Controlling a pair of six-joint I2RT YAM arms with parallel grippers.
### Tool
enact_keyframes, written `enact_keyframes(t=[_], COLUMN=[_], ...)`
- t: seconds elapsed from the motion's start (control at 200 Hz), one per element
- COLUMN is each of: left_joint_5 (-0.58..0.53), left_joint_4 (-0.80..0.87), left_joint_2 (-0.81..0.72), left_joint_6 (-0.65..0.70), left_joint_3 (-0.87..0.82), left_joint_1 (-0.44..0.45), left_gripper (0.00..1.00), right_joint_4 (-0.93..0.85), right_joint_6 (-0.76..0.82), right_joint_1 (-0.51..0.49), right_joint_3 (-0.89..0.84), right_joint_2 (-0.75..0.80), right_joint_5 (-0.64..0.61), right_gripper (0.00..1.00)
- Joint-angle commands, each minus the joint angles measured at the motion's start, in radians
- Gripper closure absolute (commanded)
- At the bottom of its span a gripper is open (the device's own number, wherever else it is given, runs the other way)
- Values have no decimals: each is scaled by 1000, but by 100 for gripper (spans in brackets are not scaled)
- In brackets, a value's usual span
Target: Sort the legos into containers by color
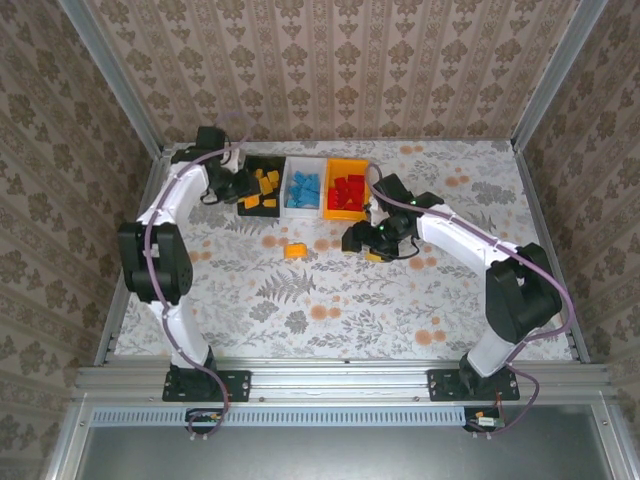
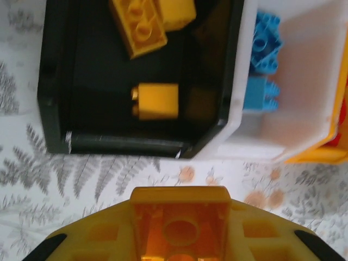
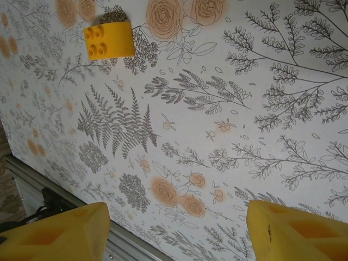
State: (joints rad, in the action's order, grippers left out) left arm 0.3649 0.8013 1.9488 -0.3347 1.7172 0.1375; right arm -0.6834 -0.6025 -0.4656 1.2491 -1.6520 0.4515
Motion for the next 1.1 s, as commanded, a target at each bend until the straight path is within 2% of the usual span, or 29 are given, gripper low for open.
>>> enact_keyframes(t=[0.0, 0.11, 0.26, 0.35, 0.43, 0.555, 0.635, 0.835, 0.945, 1.095], left_joint_5=[11, 4, -14, -21, -29, -23, -15, -80, -65, -71], left_joint_4=[57, 107, 134, 134, 138, 115, 78, 39, -46, -108], left_joint_2=[104, 218, 324, 328, 304, 211, 115, -101, -192, -228], left_joint_6=[-29, -7, 3, 1, 22, 69, 147, 565, 726, 930], left_joint_3=[126, 292, 425, 437, 424, 321, 201, -140, -311, -405], left_joint_1=[1, 2, -5, -15, -22, -23, -5, 138, 209, 309], left_gripper=[72, 69, 40, 31, 28, 25, 24, 20, 19, 17], right_joint_4=[-34, -50, -46, -52, -53, -49, -50, -39, -38, -59], right_joint_6=[4, 2, -26, -28, -20, 3, 25, 69, 80, 98], right_joint_1=[-5, -5, -5, -5, -2, -1, 1, 37, 72, 107], right_joint_3=[-13, -40, -94, -106, -103, -69, -36, 7, 12, 8], right_joint_2=[76, 124, 188, 209, 204, 150, 112, 59, 58, 75], right_joint_5=[-32, -60, -75, -82, -79, -55, -43, -32, -22, -17], right_gripper=[31, 30, 28, 26, 25, 25, 25, 25, 25, 25])
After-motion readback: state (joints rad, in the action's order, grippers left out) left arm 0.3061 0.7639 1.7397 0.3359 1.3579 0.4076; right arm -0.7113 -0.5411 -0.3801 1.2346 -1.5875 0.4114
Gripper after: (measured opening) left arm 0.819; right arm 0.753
